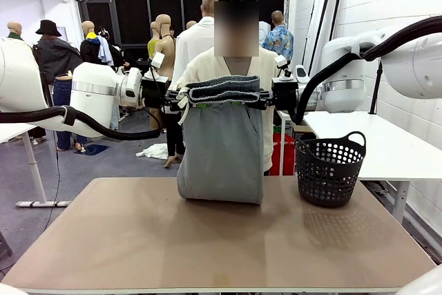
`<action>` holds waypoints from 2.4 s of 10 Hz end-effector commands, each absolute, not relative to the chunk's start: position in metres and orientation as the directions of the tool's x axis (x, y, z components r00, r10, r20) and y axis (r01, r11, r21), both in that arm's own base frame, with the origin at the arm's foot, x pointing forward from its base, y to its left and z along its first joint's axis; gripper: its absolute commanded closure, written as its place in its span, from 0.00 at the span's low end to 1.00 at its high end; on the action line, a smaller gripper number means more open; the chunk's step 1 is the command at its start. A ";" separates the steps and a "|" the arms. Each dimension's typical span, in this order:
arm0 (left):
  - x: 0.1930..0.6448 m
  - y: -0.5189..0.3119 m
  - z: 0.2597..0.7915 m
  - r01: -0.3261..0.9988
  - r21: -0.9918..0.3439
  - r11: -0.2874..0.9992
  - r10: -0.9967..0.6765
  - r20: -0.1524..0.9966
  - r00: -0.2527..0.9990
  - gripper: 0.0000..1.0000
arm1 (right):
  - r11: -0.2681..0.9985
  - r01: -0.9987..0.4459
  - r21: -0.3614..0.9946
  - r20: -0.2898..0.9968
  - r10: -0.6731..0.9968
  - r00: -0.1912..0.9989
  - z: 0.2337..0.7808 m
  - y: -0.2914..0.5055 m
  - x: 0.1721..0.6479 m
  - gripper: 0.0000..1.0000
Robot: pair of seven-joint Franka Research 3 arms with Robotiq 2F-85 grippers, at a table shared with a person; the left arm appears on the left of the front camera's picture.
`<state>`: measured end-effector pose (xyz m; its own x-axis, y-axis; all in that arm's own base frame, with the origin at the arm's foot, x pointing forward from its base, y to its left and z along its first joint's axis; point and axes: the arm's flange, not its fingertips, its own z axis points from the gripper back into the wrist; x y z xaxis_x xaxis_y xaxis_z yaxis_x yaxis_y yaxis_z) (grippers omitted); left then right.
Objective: Fold the training pants.
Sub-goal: Release the ends of the Training pants and then grab the overlapped ends.
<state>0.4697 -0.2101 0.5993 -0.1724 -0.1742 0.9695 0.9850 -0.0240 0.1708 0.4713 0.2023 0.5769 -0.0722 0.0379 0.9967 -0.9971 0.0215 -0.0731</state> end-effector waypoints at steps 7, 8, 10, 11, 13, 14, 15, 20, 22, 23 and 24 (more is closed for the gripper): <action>0.466 -0.211 0.602 0.983 0.185 -0.007 -0.155 0.971 -0.184 1.00 | 0.013 -0.997 -0.074 0.997 0.034 -0.073 0.578 0.203 0.470 1.00; 0.466 -0.211 0.602 0.983 0.185 -0.007 -0.155 0.971 -0.184 1.00 | 0.013 -0.997 -0.074 0.997 0.034 -0.073 0.578 0.203 0.470 1.00; 0.466 -0.211 0.602 0.983 0.185 -0.007 -0.155 0.971 -0.184 1.00 | 0.013 -0.997 -0.074 0.997 0.034 -0.073 0.578 0.203 0.470 1.00; 0.466 -0.211 0.602 0.983 0.185 -0.007 -0.155 0.971 -0.184 1.00 | 0.013 -0.997 -0.074 0.997 0.034 -0.073 0.578 0.203 0.470 1.00; 0.466 -0.211 0.602 0.983 0.185 -0.007 -0.155 0.971 -0.184 1.00 | 0.013 -0.997 -0.074 0.997 0.034 -0.073 0.578 0.203 0.470 1.00; 0.466 -0.211 0.602 0.983 0.185 -0.007 -0.155 0.971 -0.184 1.00 | 0.013 -0.997 -0.074 0.997 0.034 -0.073 0.578 0.203 0.470 1.00; 0.466 -0.211 0.602 0.983 0.185 -0.007 -0.155 0.971 -0.184 1.00 | 0.013 -0.997 -0.074 0.997 0.034 -0.073 0.578 0.203 0.470 1.00; 0.466 -0.211 0.602 0.983 0.185 -0.007 -0.155 0.971 -0.184 1.00 | 0.013 -0.997 -0.074 0.997 0.034 -0.073 0.578 0.203 0.470 1.00; 0.466 -0.211 0.602 0.983 0.185 -0.007 -0.155 0.971 -0.184 1.00 | 0.013 -0.997 -0.074 0.997 0.034 -0.073 0.578 0.203 0.470 1.00; 0.466 -0.211 0.602 0.983 0.185 -0.007 -0.155 0.971 -0.184 1.00 | 0.013 -0.997 -0.074 0.997 0.034 -0.073 0.578 0.203 0.470 1.00; 0.466 -0.211 0.602 0.983 0.185 -0.007 -0.155 0.971 -0.184 1.00 | 0.013 -0.997 -0.074 0.997 0.034 -0.073 0.578 0.203 0.470 1.00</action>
<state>0.4693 -0.2102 0.5998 -0.1734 -0.1741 0.9693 0.9848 -0.0242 0.1718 0.4712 0.2024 0.5769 -0.0722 0.0375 0.9967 -0.9971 0.0206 -0.0730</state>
